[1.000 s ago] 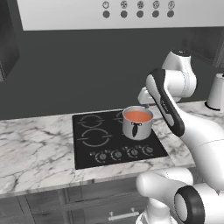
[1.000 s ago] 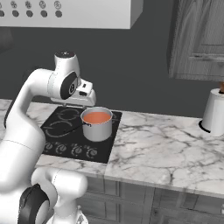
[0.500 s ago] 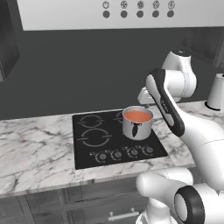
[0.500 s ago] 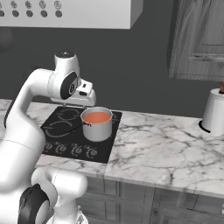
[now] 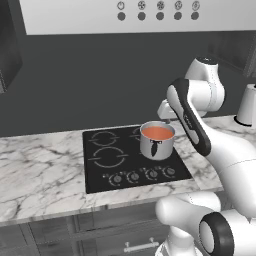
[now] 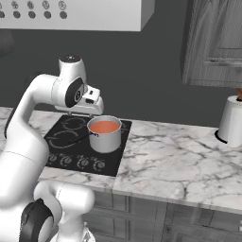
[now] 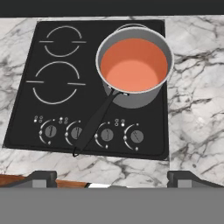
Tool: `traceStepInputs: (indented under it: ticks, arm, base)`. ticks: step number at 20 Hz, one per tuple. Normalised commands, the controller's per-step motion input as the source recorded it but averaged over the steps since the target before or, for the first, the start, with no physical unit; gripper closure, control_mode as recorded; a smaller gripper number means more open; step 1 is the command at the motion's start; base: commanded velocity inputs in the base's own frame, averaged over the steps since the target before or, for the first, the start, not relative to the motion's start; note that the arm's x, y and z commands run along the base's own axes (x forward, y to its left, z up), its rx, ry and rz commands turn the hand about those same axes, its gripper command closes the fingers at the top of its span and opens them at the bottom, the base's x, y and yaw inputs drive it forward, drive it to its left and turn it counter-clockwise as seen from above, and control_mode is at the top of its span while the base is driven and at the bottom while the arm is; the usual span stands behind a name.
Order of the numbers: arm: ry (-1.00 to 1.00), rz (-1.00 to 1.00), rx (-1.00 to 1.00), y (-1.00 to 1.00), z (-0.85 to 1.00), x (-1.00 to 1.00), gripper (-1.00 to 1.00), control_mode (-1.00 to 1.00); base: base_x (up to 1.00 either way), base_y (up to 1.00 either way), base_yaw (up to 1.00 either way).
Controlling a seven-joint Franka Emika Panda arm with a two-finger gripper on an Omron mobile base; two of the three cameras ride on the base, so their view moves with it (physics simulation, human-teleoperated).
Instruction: Wait until the marinara sauce is simmered to a deep red color and then turn off the stove.
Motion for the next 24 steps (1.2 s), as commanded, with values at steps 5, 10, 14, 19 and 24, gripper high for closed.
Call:
traceStepInputs:
  ticks: [5, 10, 14, 19, 24]
  arm:
    - [0.0, 0.0, 0.0, 0.0, 0.0, 0.0, -1.0, -1.0]
    - [0.0, 0.0, 0.0, 0.0, 0.0, 0.0, -1.0, -1.0]
    - [0.0, 0.0, 0.0, 0.0, 0.0, 0.0, -1.0, -1.0]
    - [0.0, 0.0, 0.0, 0.0, 0.0, 0.0, -1.0, -1.0]
    - [0.0, 0.0, 0.0, 0.0, 0.0, 0.0, -1.0, -1.0]
  base:
    - [0.0, 0.0, 0.0]
    - [0.0, 0.0, 0.0]
    - [0.0, 0.0, 0.0]
    - [0.0, 0.0, 0.0]
    - [0.0, 0.0, 0.0]
